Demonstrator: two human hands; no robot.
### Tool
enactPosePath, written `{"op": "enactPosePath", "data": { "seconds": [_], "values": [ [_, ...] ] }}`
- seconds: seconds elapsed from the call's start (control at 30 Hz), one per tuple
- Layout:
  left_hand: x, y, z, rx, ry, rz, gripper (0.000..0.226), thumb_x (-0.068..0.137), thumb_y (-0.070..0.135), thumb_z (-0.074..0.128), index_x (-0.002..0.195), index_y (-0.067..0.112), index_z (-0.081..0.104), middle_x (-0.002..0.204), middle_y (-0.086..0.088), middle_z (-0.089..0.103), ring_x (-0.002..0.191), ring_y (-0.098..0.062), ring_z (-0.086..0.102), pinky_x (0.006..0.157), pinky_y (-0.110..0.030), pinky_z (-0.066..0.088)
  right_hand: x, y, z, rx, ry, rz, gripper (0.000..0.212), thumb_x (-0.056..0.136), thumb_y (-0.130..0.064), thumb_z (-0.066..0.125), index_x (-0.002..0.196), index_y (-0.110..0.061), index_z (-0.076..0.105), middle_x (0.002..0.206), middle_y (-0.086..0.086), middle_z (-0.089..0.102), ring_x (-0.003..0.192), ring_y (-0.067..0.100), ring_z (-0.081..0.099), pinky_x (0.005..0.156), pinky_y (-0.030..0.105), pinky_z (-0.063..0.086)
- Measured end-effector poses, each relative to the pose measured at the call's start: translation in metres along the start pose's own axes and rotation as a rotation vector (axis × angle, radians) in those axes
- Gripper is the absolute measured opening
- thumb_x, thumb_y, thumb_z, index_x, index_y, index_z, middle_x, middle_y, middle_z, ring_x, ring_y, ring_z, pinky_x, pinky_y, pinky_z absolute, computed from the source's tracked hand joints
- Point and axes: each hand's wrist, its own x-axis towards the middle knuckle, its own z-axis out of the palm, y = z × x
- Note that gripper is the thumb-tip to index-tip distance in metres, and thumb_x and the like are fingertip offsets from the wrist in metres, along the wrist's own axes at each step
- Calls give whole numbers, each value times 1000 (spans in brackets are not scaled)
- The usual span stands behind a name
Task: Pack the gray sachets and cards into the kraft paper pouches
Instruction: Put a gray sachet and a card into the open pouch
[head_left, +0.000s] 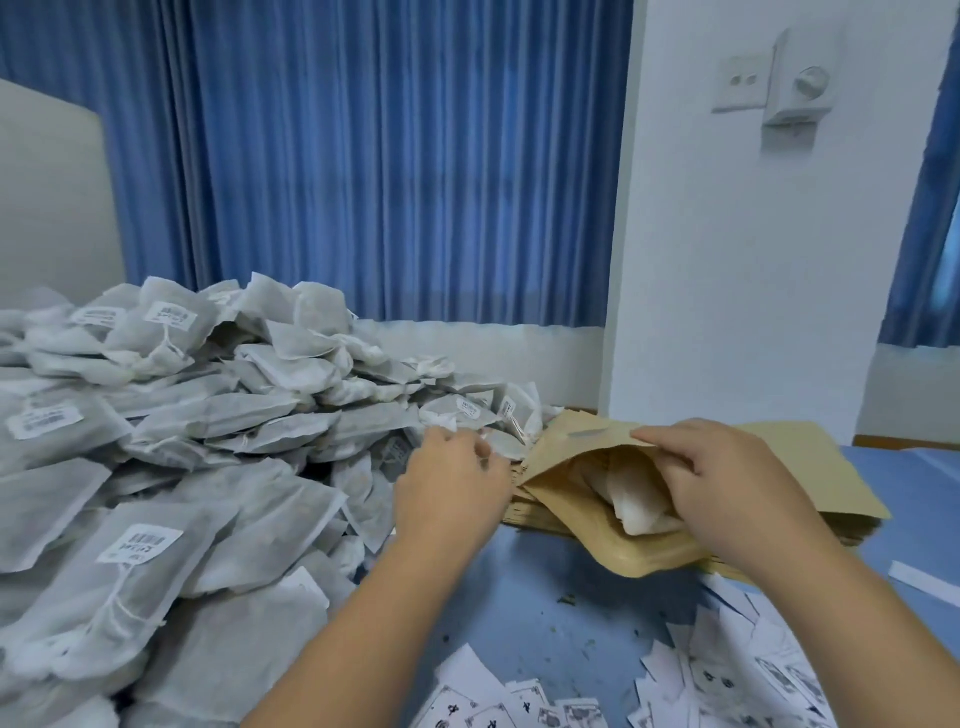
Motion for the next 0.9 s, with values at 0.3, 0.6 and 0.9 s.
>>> {"op": "enactPosePath", "data": {
  "seconds": [0.3, 0.6, 0.9],
  "values": [
    [61, -63, -27, 1091, -130, 88, 41, 95, 37, 37, 129, 25, 57, 140, -7, 41, 132, -30, 29, 105, -45, 26, 0, -1, 1, -5, -66, 12, 39, 95, -18, 44, 120, -41, 63, 120, -13, 61, 108, 14, 54, 89, 32, 46],
    [69, -48, -41, 588, -48, 397, 39, 91, 17, 50, 127, 25, 62, 123, 3, 54, 114, -20, 51, 93, -32, 41, 1, 5, -4, 49, -59, 28, 39, 94, -16, 46, 118, -40, 64, 117, -12, 63, 104, 12, 56, 88, 30, 47],
    [-13, 26, -41, -99, 206, 1099, 33, 85, -2, 58, 112, 17, 56, 108, -9, 64, 90, -24, 62, 71, -36, 51, 1, 6, -11, 121, -65, 64, 39, 89, -16, 48, 114, -40, 67, 119, -9, 64, 107, 16, 57, 91, 36, 49]
  ]
}}
